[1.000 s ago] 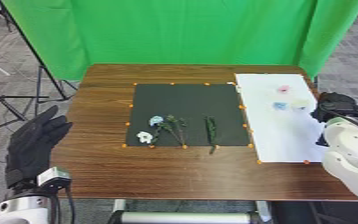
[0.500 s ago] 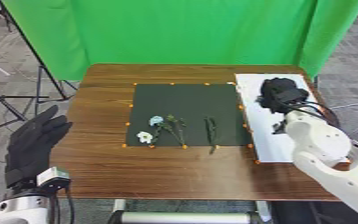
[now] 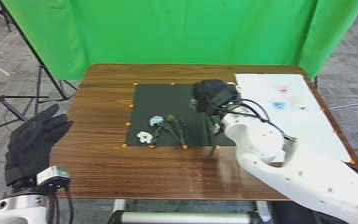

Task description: Arrange flowers

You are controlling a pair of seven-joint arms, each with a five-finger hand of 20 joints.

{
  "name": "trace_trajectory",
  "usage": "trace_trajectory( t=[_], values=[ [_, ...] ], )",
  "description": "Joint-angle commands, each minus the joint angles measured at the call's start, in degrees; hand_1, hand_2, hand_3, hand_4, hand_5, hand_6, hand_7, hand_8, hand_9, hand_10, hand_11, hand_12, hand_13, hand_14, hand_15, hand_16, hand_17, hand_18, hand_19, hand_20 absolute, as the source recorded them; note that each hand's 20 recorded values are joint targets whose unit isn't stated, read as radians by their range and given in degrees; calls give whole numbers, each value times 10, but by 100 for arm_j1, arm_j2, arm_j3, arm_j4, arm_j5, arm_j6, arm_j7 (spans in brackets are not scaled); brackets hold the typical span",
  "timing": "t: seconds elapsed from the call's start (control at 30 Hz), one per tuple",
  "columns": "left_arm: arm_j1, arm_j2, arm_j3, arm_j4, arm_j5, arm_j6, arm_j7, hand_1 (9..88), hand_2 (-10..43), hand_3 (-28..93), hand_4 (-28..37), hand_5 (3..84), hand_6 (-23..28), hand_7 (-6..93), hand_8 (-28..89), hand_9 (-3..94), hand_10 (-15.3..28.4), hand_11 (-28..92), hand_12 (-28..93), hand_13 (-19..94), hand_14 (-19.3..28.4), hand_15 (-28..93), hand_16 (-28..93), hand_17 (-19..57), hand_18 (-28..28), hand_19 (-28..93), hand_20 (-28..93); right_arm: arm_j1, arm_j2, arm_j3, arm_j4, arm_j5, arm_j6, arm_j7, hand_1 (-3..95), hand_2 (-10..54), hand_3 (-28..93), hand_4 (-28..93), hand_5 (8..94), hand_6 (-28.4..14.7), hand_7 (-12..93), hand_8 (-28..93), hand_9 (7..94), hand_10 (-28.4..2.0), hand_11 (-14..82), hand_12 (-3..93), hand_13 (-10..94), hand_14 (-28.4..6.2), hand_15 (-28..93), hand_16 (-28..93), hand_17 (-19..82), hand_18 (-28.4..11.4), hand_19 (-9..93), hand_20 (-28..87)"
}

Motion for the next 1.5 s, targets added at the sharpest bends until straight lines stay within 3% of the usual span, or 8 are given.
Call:
trace_trajectory(
  t=[0.03,0.3,0.77,0.8,0.97,1.17,1.4,1.5],
  values=[
    [-37,-45,-30,33,52,-55,-86,251,68,809,-201,449,126,123,-90,394,222,376,90,280,284,683,-166,-82,239,632,34,283,-793,-356,403,-209,-254,25,524,-86,773,-283,759,1,350,29,859,-85,253,342,779,-46,715,223,486,-180,932,218],
    [-131,-121,-14,64,116,-146,-154,249,67,811,-201,449,125,123,-91,395,222,377,91,279,284,683,-166,-83,239,631,34,186,-1289,-269,746,-500,-544,1,523,-86,773,-283,759,1,351,30,859,-85,255,341,778,-47,715,224,485,-180,932,219],
    [-226,-255,-40,87,229,-229,-260,251,67,809,-202,449,125,123,-91,395,222,376,90,280,284,683,-166,-82,238,631,35,-134,-1558,-106,971,-731,-831,77,522,-87,776,-283,757,0,353,28,857,-83,253,347,774,-47,715,225,482,-180,932,217],
    [-229,-290,-60,85,264,-268,-312,250,67,810,-202,449,125,123,-91,395,222,376,91,280,284,683,-166,-82,239,631,35,-198,-1585,-41,987,-765,-870,78,522,-87,776,-283,757,0,353,29,856,-83,252,348,774,-47,715,226,482,-180,932,217],
    [-250,-212,-23,101,194,-220,-267,250,67,810,-201,449,125,123,-91,394,222,376,90,280,284,683,-166,-82,239,632,35,-154,-1571,-157,1039,-788,-824,197,520,-87,778,-283,756,-1,352,27,854,-82,249,350,771,-47,714,226,480,-180,932,215],
    [-292,-364,-64,103,340,-324,-399,250,66,812,-200,449,125,123,-90,395,222,377,90,280,284,683,-166,-82,239,632,34,-91,-1562,-242,1098,-766,-775,364,519,-86,779,-283,750,-1,353,24,853,-81,245,353,769,-48,714,227,478,-180,932,212],
    [-285,-338,-51,99,313,-302,-372,251,66,811,-198,449,125,123,-90,395,222,377,90,280,284,682,-167,-82,239,632,34,84,-1557,-410,1091,-770,-682,566,507,-94,788,-283,721,-13,351,19,828,-82,211,378,742,-55,719,227,457,-179,932,188],
    [-331,-369,-54,112,365,-344,-445,252,65,810,-197,448,125,123,-91,395,221,378,90,280,284,683,-167,-82,239,631,34,225,-1515,-583,1109,-665,-618,764,501,-95,789,-283,686,-25,354,17,793,-88,209,380,714,-61,724,246,440,-179,932,169]
  ],
)
